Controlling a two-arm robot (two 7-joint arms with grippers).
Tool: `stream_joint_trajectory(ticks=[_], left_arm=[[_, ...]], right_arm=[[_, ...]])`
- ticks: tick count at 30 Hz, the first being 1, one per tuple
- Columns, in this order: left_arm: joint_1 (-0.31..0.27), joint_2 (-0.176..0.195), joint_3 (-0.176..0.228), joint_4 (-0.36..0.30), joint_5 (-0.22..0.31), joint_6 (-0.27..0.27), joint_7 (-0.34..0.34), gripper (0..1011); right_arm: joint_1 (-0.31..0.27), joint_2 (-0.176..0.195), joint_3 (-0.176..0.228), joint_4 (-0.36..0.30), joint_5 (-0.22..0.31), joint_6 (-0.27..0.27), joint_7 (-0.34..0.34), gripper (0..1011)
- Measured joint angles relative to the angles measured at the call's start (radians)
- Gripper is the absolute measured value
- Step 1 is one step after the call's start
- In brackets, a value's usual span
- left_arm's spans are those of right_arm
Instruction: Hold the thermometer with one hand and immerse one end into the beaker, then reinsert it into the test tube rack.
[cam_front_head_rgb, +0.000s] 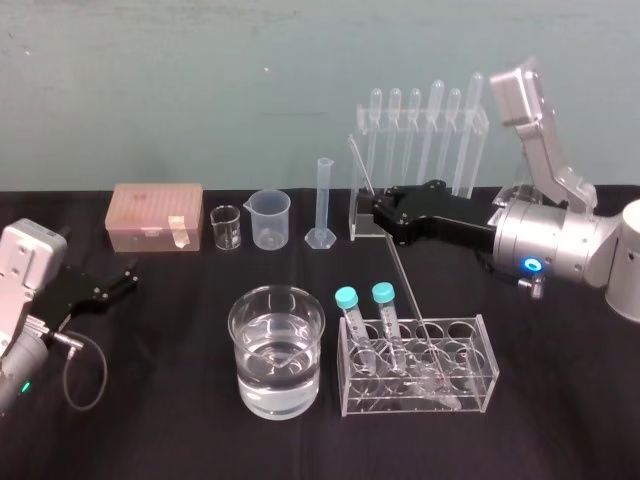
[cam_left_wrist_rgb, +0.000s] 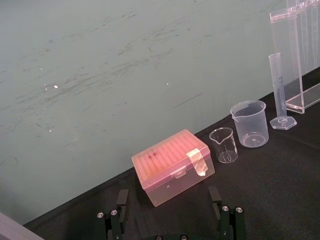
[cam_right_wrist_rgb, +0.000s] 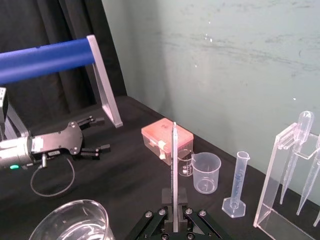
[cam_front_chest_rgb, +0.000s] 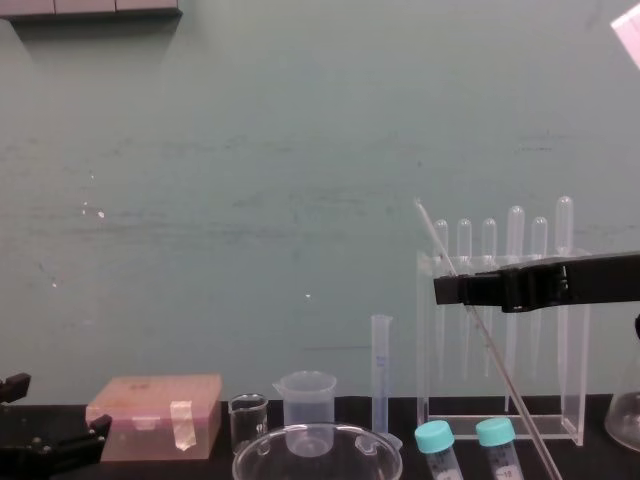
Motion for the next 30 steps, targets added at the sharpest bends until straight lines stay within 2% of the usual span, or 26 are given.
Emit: stream_joint_trajectory(ticks=[3,5,13,18,20,26,30], left_arm=[[0.0,0.0,0.0,0.0,0.0,0.0,0.0,1008],[0.0,0.0,0.0,0.0,0.0,0.0,0.0,1008],[0.0,0.0,0.0,0.0,0.0,0.0,0.0,1008],[0.0,0.0,0.0,0.0,0.0,0.0,0.0,1008],[0.0,0.0,0.0,0.0,0.0,0.0,0.0,1008],[0.0,0.0,0.0,0.0,0.0,0.0,0.0,1008],[0.0,0.0,0.0,0.0,0.0,0.0,0.0,1008]], right_arm=[[-0.015,-0.003,0.011,-0.007,0.011,-0.027,0.0,51],[-0.033,-0.006,0.025,-0.017,0.021,-0.069,0.001,51],[-0.084,-0.002,0.069,-0.051,0.045,-0.175,0.014,51],[-0.145,0.013,0.116,-0.089,0.059,-0.272,0.031,51],[-0.163,0.015,0.129,-0.097,0.063,-0.296,0.035,51],[-0.21,0.022,0.165,-0.12,0.072,-0.342,0.045,51],[-0.218,0.025,0.184,-0.132,0.083,-0.348,0.053,51]])
